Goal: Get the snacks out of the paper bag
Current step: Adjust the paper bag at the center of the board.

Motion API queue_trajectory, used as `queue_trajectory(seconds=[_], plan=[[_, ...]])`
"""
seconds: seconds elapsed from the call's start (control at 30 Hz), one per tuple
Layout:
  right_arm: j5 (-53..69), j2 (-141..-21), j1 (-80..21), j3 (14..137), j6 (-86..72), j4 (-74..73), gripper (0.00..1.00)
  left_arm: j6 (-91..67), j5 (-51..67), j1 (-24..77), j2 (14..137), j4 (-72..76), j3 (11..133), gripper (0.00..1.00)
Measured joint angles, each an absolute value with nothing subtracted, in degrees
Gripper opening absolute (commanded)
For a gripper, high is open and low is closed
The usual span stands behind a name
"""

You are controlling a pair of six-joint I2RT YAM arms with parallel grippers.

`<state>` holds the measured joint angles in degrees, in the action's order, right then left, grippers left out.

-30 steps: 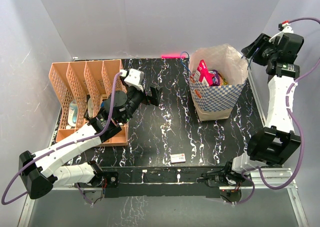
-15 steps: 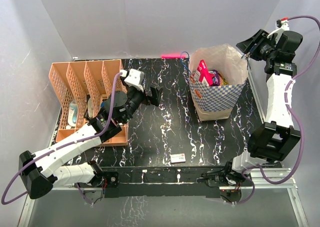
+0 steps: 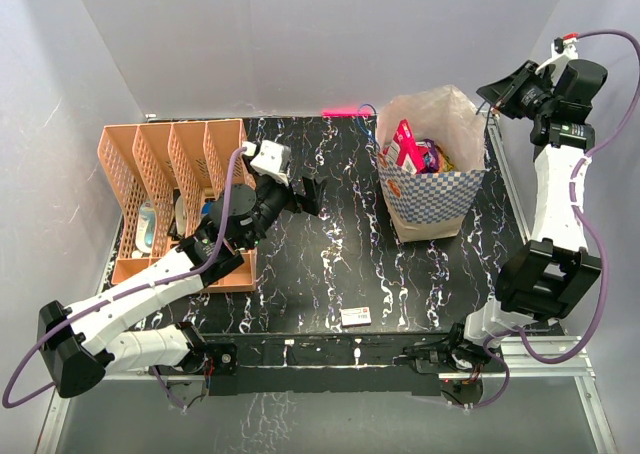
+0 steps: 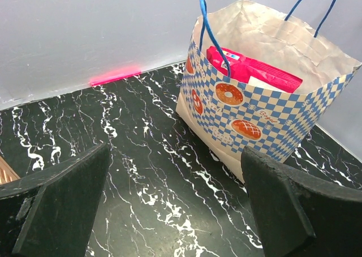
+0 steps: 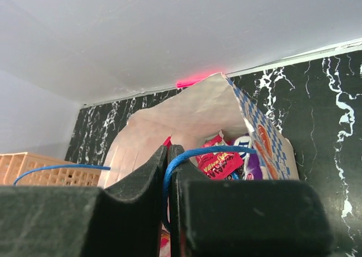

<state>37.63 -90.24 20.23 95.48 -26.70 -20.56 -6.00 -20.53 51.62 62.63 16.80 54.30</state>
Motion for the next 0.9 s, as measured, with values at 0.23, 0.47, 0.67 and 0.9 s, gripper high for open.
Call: queue_trajectory(seconds=[0.23, 0.47, 0.67, 0.9], plan=[[40.84, -90.24, 23.79, 95.74, -30.02, -20.6, 0.08, -6.0, -20.53, 51.62, 61.91, 17.32, 54.28, 0.99], [47.07, -90.8, 27.57, 98.37, -31.57, -21.15, 0.08, -6.04, -20.56, 51.62, 61.71, 17.58, 54.28, 0.98], [49.71, -90.78, 31.7, 98.63, -30.41, -23.0, 0.08, -6.04, -20.56, 51.92, 61.71, 17.61, 54.28, 0.98], [49.76, -90.85, 33.1, 102.37, -26.76, -28.73, 0.08, -6.04, -20.62, 52.1, 61.73, 17.58, 54.28, 0.98]])
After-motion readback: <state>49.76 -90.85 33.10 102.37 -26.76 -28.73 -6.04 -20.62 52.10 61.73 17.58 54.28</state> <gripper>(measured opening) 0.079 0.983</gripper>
